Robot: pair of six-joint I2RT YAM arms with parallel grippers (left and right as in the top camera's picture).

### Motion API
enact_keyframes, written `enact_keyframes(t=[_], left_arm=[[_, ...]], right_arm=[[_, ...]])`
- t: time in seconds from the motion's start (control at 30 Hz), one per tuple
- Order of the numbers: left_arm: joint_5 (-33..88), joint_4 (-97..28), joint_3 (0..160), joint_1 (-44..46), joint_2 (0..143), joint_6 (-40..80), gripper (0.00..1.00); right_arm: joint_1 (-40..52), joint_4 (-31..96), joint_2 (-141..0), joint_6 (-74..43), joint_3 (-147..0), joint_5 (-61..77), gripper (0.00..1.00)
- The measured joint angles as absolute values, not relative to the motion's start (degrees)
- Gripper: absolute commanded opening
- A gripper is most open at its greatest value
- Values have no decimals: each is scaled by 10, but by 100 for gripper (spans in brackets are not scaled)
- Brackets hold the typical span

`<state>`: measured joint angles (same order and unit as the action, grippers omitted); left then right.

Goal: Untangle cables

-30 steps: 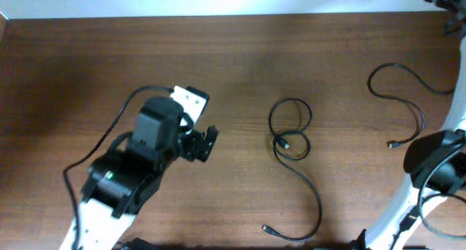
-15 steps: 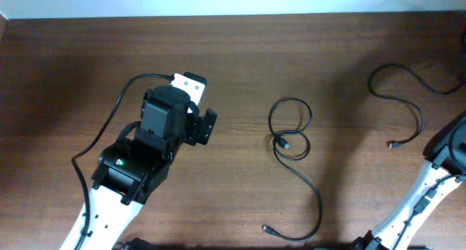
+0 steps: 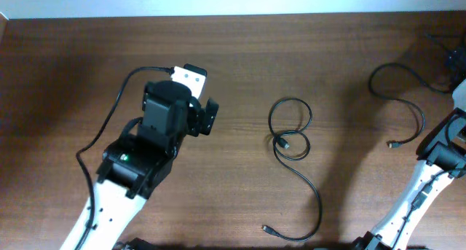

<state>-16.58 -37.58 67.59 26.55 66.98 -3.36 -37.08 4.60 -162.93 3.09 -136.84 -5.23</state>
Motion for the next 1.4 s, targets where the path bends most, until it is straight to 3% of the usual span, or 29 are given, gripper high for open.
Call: enact_keyframes(t=[0.63,0.87,1.03,1.13,1.17,1.3,1.4], left_arm=[[-214,-291,675,265,715,-34,99],[-251,-288,675,265,715,-34,99],[-308,-266,675,265,715,-34,99],[-380,-243,675,265,713,-34,99],[-397,-231,675,265,708,-34,99],[-410,-213,675,265,653,-34,99],[-415,-213,675,250,617,-34,99]], right_arm=[[-371,29,-1694,91,-1461,5,99],[-243,60,-1692,89,-1472,-1,98],[-230,319,-1562,101,-1470,36,100],[-230,479,-1325,104,-1476,146,99],[-230,497,-1246,97,-1480,189,99],[-230,500,-1159,46,-1460,292,99],[-229,407,-1033,22,-1265,323,99]])
